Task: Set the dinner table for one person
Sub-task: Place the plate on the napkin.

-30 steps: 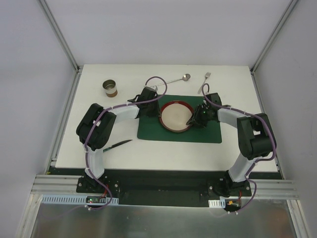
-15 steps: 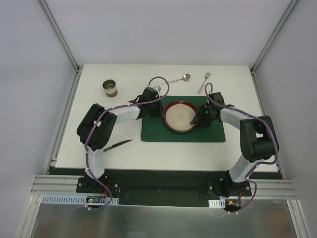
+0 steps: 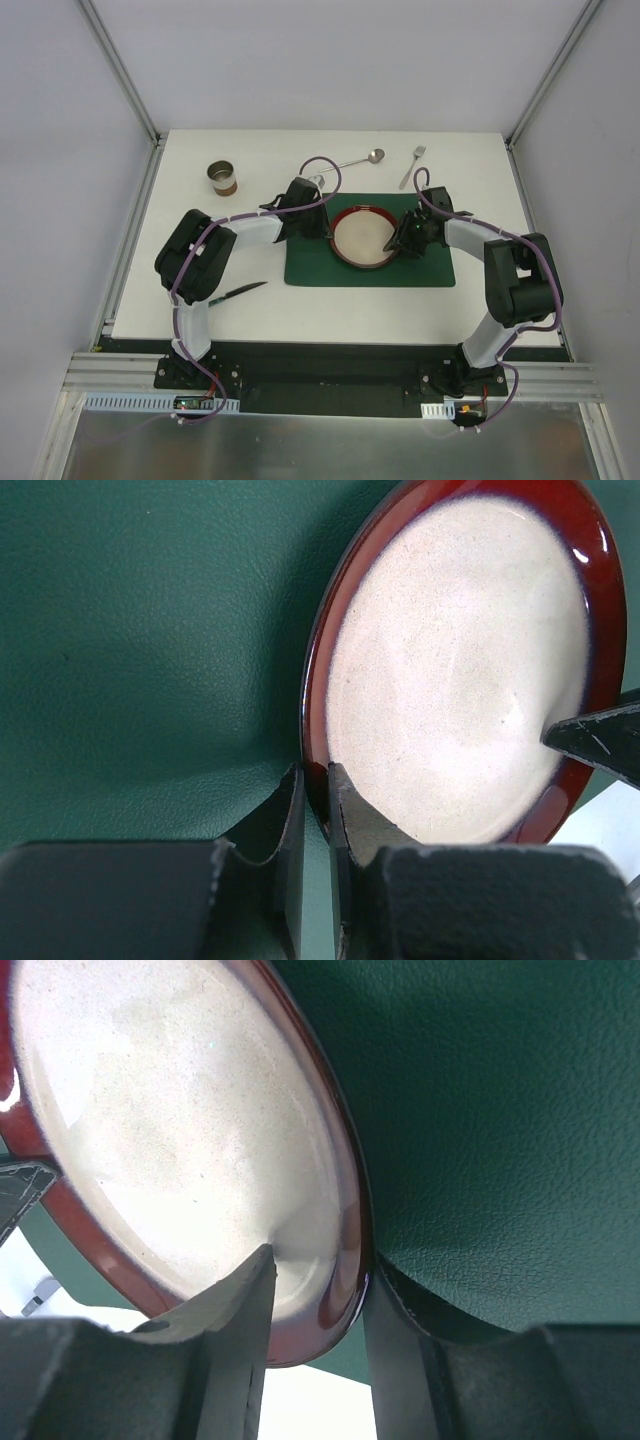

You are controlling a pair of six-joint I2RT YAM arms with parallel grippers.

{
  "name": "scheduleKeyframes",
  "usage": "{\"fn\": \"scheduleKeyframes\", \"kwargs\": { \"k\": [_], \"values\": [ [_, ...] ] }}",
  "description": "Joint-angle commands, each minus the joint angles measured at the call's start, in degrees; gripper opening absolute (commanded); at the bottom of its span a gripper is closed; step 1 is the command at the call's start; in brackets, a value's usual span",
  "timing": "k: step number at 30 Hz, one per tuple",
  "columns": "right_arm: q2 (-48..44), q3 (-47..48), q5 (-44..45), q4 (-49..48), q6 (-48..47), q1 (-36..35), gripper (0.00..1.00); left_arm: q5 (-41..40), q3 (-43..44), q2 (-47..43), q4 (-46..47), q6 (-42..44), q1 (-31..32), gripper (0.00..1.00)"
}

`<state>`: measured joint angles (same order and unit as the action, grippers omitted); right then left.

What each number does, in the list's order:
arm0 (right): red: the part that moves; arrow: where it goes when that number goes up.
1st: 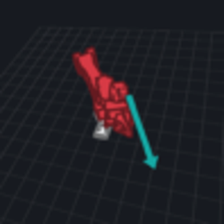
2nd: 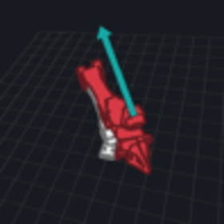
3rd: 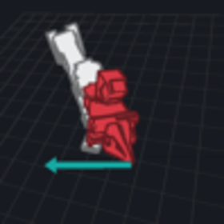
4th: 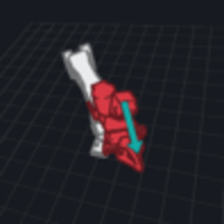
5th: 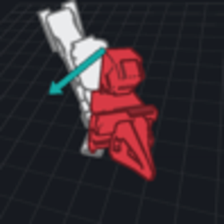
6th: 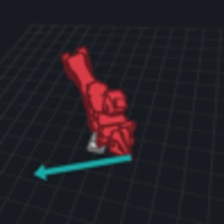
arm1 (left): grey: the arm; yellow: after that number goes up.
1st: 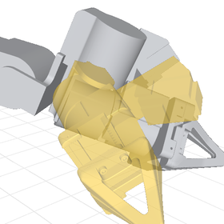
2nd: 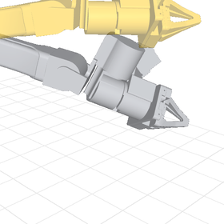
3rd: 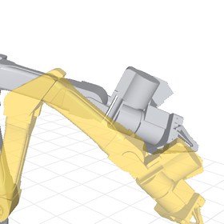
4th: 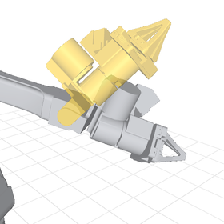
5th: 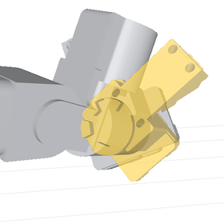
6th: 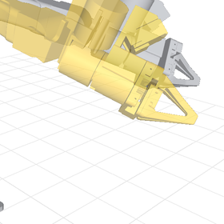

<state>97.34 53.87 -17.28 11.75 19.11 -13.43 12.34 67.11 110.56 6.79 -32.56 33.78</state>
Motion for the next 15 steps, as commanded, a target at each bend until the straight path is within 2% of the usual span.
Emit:
{"fn": "scheduleKeyframes", "kwargs": {
  "k": [1, 3, 6, 7, 15],
  "values": [
    [-1.19, 1.24, -1.35, -3.66, 0.49, -0.28, 0.42, 4.27, 1.62, -1.32, 3.32, 1.09, 1.11, 0.0],
    [-0.57, 1.42, -1.27, -3.31, 0.49, -0.28, 0.56, 4.36, 1.79, -0.7, 3.32, 1.09, 1.03, 0.0],
    [-0.4, 1.33, -1.0, -2.96, 0.31, -0.28, 0.61, 4.54, 1.97, -0.09, 3.32, 1.09, 0.94, 0.02],
    [-0.57, 1.33, -0.66, -2.96, 0.31, -0.19, 0.62, 4.71, 2.06, 0.0, 3.32, 1.09, 0.85, 0.04],
    [-1.1, 1.68, -0.04, -1.82, -0.22, 0.25, 0.64, 5.15, 2.06, 0.27, 3.32, 1.0, 0.67, 0.08]
  ]
}}
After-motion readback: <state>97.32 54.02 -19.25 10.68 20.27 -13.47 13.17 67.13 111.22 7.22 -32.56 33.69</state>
